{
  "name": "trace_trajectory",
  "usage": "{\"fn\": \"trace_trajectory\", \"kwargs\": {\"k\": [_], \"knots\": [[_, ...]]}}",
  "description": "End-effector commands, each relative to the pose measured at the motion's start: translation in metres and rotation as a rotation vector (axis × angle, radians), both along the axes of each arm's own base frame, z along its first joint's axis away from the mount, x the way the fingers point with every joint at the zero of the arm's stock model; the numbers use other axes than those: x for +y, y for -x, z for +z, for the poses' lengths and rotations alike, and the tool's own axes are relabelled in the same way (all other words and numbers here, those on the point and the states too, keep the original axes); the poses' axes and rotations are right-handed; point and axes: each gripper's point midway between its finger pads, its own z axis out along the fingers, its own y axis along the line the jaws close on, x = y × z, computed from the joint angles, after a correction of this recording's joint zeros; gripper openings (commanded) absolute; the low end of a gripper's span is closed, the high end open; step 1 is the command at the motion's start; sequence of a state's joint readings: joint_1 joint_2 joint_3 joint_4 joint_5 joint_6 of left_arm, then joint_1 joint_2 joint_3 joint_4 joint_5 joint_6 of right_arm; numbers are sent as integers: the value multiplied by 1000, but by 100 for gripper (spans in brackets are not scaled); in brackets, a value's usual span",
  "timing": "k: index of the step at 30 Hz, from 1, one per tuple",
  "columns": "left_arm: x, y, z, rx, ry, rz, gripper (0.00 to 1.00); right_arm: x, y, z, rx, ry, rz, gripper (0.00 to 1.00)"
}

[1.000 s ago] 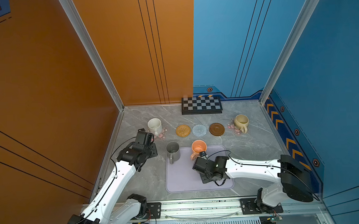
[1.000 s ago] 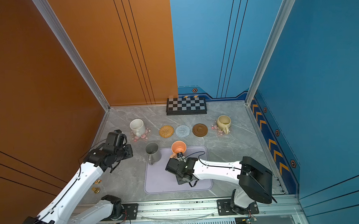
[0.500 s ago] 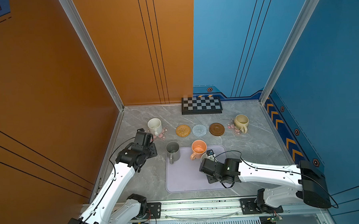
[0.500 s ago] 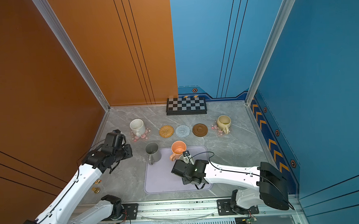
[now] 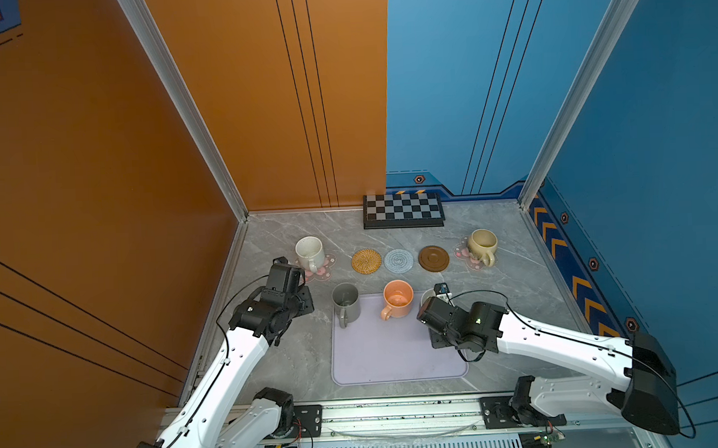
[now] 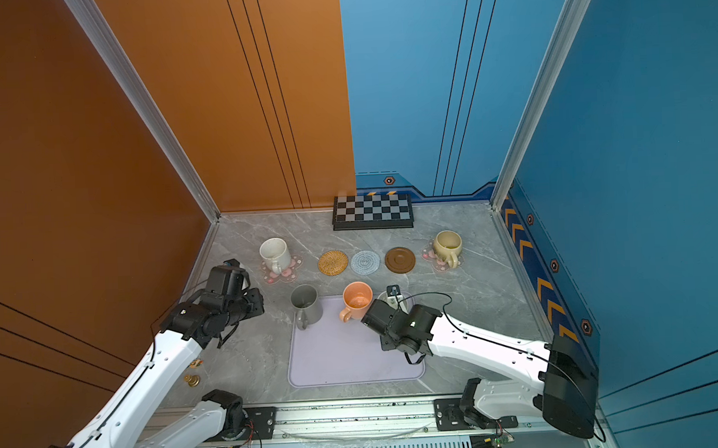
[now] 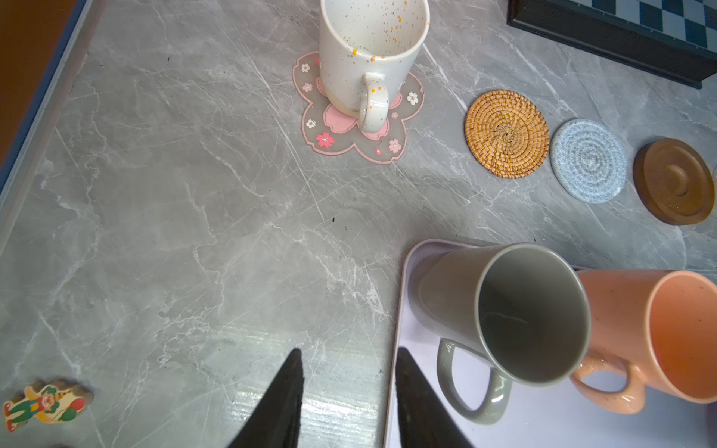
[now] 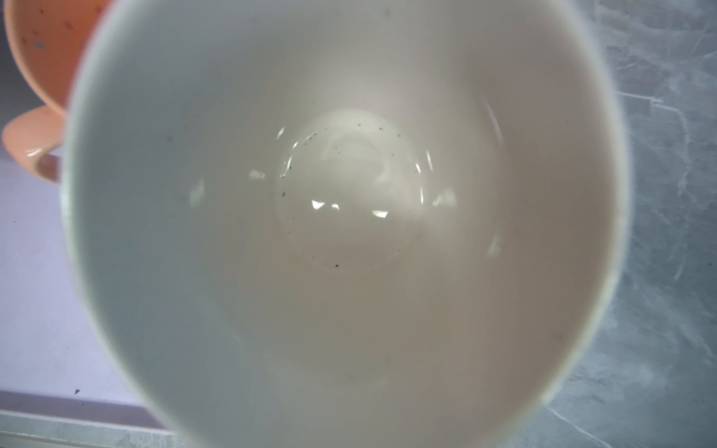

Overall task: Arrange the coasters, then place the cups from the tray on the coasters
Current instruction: 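Lift the white mug with the right gripper toward the brown wooden coaster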

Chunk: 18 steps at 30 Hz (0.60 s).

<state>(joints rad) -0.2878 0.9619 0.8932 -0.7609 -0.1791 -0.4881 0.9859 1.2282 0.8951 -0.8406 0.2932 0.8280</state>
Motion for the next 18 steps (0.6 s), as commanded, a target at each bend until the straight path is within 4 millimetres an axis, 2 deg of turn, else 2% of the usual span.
{"fn": "trace_trajectory", "kwargs": {"k": [1, 10, 17, 18], "knots": [[-1, 0, 8, -3, 13, 2, 40, -13, -13, 19, -65, 37, 6, 0], [-3, -9, 13, 0, 8, 4, 40, -39, -46, 39, -101, 82, -31, 0], [-3, -17, 18, -4, -3, 11, 40, -42, -74, 51, -117, 92, -28, 0], [-3, -18, 19, -2, -4, 13, 40, -48, -81, 52, -116, 88, -51, 0]]}}
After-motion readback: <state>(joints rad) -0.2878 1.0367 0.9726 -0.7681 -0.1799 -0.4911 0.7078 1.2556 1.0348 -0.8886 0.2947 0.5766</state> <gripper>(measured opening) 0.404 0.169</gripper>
